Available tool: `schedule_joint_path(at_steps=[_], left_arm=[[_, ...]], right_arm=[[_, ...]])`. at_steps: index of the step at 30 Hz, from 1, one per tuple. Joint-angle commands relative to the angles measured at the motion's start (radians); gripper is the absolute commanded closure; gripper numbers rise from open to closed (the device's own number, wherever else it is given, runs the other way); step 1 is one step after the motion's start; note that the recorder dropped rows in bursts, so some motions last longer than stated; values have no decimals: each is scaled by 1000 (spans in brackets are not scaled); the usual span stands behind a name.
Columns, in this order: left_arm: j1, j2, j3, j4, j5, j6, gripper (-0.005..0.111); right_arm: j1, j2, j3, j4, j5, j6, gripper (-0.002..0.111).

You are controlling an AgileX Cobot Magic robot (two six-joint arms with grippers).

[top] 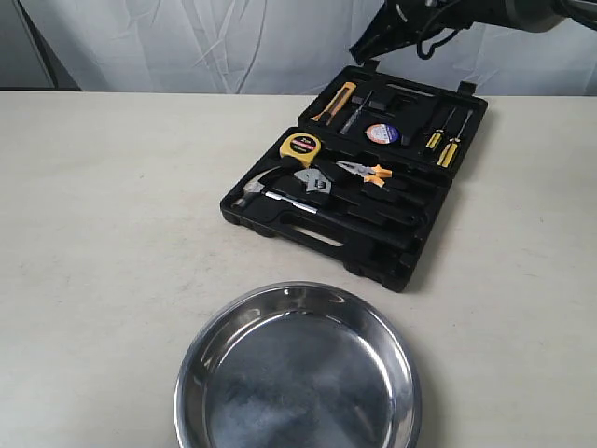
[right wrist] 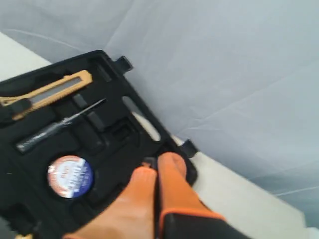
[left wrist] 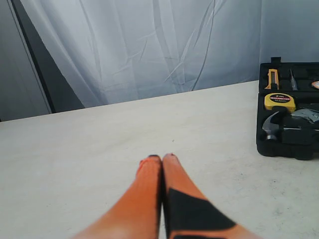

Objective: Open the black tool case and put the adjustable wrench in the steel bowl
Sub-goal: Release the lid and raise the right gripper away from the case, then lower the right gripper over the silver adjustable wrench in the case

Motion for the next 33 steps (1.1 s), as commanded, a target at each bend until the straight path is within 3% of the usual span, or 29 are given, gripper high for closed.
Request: schedule_joint_path(at_steps=[1,4,7,9,11,17,25,29,30,33], left_arm=[[-1,4,-2,-2,-6,-1,106],[-1,4,-2,-2,-6,-1,106],[-1,4,-2,-2,-6,-1,106],[-1,4,-2,-2,-6,-1,106],[-1,4,-2,-2,-6,-1,106],[-1,4,-2,-2,-6,-1,106],[-1,4,-2,-2,-6,-1,106],[-1,4,-2,-2,-6,-1,106],[-1,4,-2,-2,-6,-1,106],[-1,4,-2,-2,-6,-1,106]], right_arm=[[-4,15,4,371,-90,-270,109],[-2,40,4,769,-111,-684,109],[0,68,4,1184,-20,-1096,109],[0,85,4,1355,84,-1286,109],[0,99,4,1404,190,-1365,109],[-5,94,4,1291,396,-1207,109],[-19,96,4,778,561,-640,109],[-54,96,4,529,426,-365,109],[-66,96,4,478,305,-292,109],[-64,96,4,500,94,-304,109]])
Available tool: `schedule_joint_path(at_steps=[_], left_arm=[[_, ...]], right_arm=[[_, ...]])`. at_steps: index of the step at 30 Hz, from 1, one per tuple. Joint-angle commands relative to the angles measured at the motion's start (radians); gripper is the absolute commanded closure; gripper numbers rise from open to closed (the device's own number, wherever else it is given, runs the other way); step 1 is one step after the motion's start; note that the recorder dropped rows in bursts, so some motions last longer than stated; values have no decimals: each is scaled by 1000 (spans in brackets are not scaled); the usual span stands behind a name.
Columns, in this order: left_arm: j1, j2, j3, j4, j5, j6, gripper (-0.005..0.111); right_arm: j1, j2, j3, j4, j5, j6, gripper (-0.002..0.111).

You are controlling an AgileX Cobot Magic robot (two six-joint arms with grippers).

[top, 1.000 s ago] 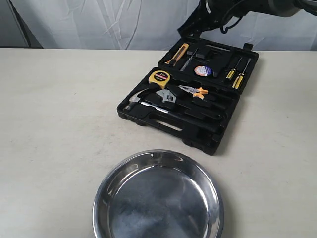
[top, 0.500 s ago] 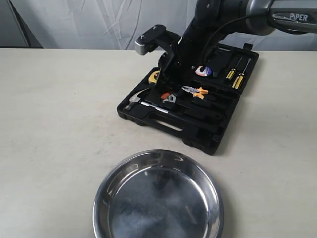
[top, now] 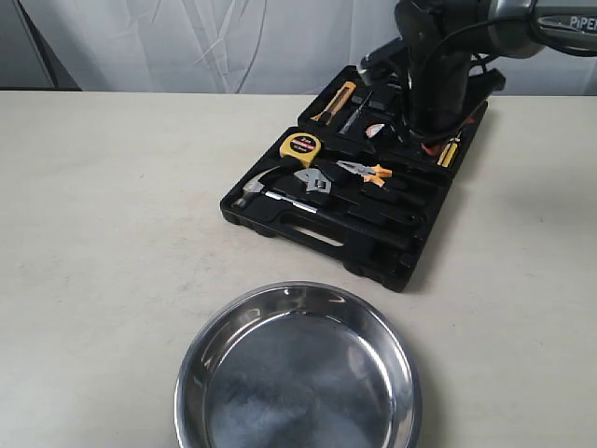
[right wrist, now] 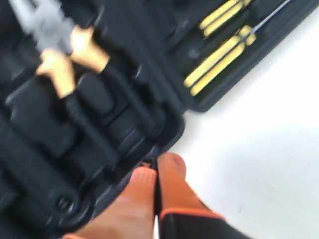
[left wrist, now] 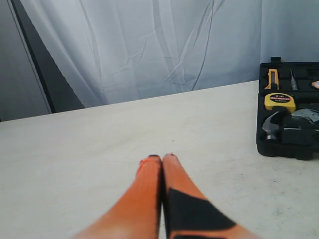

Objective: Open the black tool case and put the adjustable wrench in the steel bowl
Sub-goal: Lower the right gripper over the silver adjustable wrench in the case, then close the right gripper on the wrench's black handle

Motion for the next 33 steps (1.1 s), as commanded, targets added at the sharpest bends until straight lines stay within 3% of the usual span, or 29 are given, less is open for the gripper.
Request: schedule_joint_path(at_steps=[1,4,6,7,8,13,16,19,21,23,31,33], left_arm=[[-1,4,-2,-2,-6,-1,106],[-1,4,-2,-2,-6,-1,106],[-1,4,-2,-2,-6,-1,106],[-1,4,-2,-2,-6,-1,106],[-1,4,-2,-2,-6,-1,106],[-1,4,-2,-2,-6,-1,106],[-1,4,-2,-2,-6,-1,106],[-1,4,-2,-2,-6,-1,106],[-1,4,-2,-2,-6,-1,106],[-1,4,-2,-2,-6,-1,106],[-1,4,-2,-2,-6,-1,106],[-1,4,-2,-2,-6,-1,106]], right_arm=[[-1,-8,2,16,-311,9,109],[9,-6,2,237,-472,-222,109],[19,13,2,644,-407,-764,109],[18,26,2,771,-304,-993,109],[18,45,-1,825,-212,-1098,109],[-4,143,-48,682,-160,-806,109],[-2,165,-48,637,-153,-792,107],[-2,179,-48,640,-168,-792,92],[-2,184,-48,638,-210,-792,70],[-2,184,-48,635,-232,-792,62],[-2,188,-34,539,-225,-784,77],[-2,198,-34,537,-218,-784,76]])
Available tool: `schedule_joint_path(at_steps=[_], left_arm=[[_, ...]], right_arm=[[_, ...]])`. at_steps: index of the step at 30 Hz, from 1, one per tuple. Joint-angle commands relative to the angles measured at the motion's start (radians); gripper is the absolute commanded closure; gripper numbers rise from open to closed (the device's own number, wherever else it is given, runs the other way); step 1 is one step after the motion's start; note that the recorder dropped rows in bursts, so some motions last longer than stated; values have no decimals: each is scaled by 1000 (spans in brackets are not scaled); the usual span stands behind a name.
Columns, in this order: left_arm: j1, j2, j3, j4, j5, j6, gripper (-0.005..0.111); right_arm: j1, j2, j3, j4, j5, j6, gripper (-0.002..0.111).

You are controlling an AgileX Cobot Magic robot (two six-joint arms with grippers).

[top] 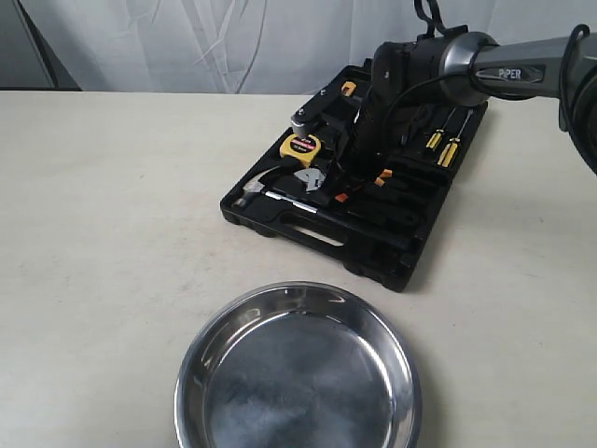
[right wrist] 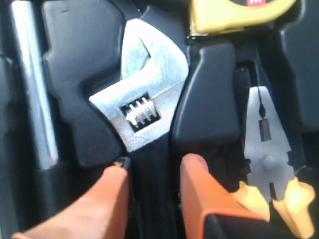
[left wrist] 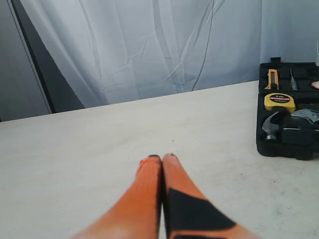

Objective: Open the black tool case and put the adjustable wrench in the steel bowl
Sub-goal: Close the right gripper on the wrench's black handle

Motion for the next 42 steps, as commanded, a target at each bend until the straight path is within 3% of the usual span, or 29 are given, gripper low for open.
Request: schedule_joint_path(at_steps=[1,6,17,20,24,42], left_arm=[[-1,4,-2,-2,-6,-1,106],[-1,4,-2,-2,-6,-1,106],[-1,4,-2,-2,-6,-1,106],[-1,4,-2,-2,-6,-1,106],[-1,4,-2,-2,-6,-1,106],[-1,4,-2,-2,-6,-1,106]], right_arm=[[-4,16,6,-29,8,3,75],[-4,49,6,-29,20,13,64],[-4,99,6,-29,43,49,64],[-4,99,6,-29,61,49,78],[-4,99,6,-29,92,49,109],[-4,-35,6,26,101,53,109]])
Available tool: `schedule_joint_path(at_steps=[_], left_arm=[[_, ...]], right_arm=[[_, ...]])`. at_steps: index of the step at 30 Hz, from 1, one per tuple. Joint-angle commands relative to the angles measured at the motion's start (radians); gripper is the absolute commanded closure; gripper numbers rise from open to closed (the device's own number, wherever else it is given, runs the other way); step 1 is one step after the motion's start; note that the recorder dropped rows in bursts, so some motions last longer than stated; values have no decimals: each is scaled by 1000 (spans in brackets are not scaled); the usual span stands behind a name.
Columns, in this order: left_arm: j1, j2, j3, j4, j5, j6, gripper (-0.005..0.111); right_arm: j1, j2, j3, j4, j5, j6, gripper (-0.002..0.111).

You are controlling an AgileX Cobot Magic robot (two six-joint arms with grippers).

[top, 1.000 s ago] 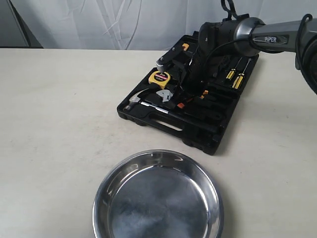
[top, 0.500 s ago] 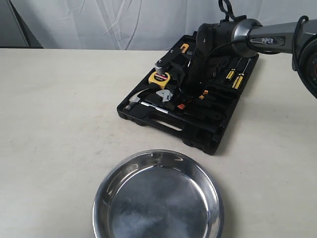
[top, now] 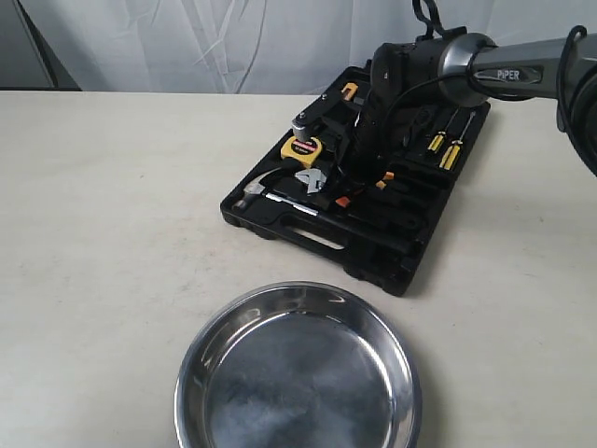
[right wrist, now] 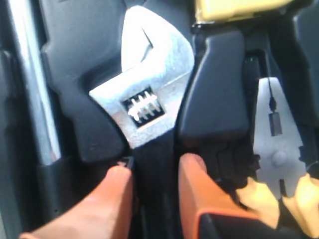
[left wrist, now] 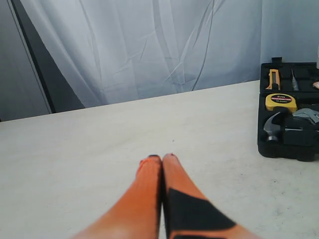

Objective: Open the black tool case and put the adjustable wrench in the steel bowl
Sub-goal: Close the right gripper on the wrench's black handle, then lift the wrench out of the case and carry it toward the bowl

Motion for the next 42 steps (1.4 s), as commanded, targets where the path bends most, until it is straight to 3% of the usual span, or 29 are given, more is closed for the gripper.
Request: schedule_joint_path(at_steps=[1,23,35,42], left_arm=[[-1,4,-2,-2,-6,-1,106],[-1,4,-2,-2,-6,-1,106],[-1,4,-2,-2,-6,-1,106],[-1,4,-2,-2,-6,-1,106]], right_arm=[[-3,-42,8,14,45,27,109],[-3,-126,8,18,80,39,109],[-1,-231,8,229,353,39,109],[86,-370,192,249,313,35,109]])
